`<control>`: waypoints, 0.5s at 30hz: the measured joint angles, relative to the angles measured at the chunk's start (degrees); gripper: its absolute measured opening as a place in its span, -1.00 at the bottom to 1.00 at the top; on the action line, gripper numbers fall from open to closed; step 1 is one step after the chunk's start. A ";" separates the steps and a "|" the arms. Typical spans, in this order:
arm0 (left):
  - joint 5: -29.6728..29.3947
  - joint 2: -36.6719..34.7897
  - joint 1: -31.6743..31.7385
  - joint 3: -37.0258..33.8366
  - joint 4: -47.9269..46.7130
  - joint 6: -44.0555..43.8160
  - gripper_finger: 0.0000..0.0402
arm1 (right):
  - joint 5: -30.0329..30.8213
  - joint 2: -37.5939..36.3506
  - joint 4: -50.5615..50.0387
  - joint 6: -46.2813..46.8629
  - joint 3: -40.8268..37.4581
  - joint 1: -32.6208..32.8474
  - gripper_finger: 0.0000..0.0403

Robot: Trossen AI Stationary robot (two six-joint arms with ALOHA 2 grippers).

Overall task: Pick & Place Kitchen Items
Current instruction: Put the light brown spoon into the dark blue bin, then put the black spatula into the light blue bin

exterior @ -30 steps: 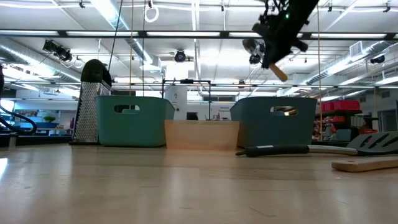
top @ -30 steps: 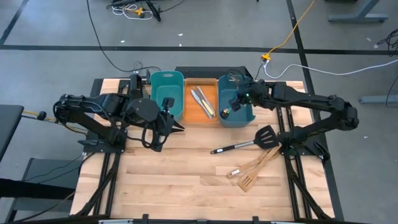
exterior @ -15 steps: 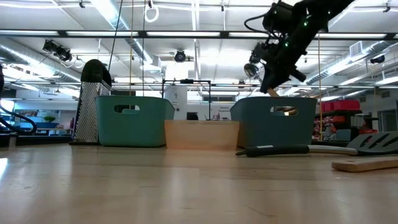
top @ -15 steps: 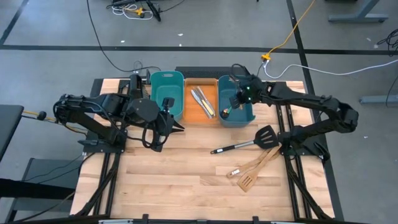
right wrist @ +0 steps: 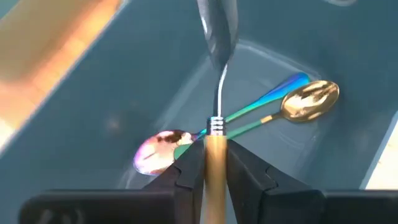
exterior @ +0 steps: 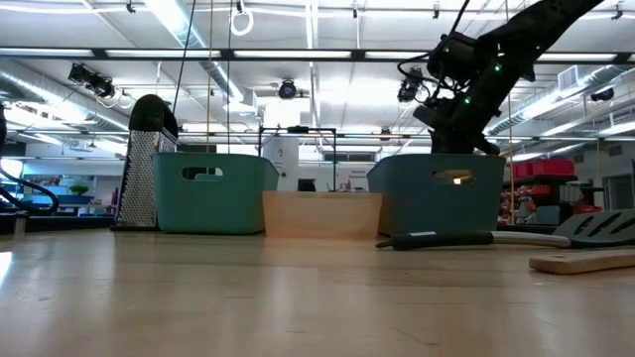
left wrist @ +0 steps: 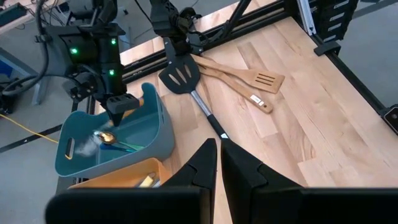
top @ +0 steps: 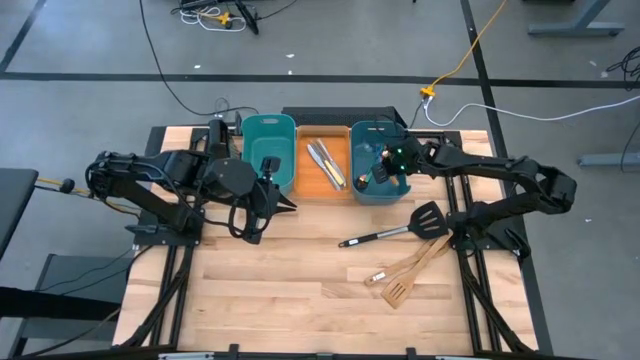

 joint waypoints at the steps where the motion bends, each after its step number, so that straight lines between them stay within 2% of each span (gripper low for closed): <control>1: 0.00 0.00 0.00 0.00 0.00 0.00 -0.85 | 0.00 0.00 0.49 0.12 -0.44 0.00 -0.64; 12: 0.00 0.00 -0.02 0.00 0.02 0.02 -0.85 | -0.02 0.00 4.80 -0.36 -2.80 0.02 -0.61; 15: 0.00 0.00 0.00 0.00 0.02 0.02 -0.85 | -1.63 0.00 6.61 -0.42 -2.80 0.04 -0.61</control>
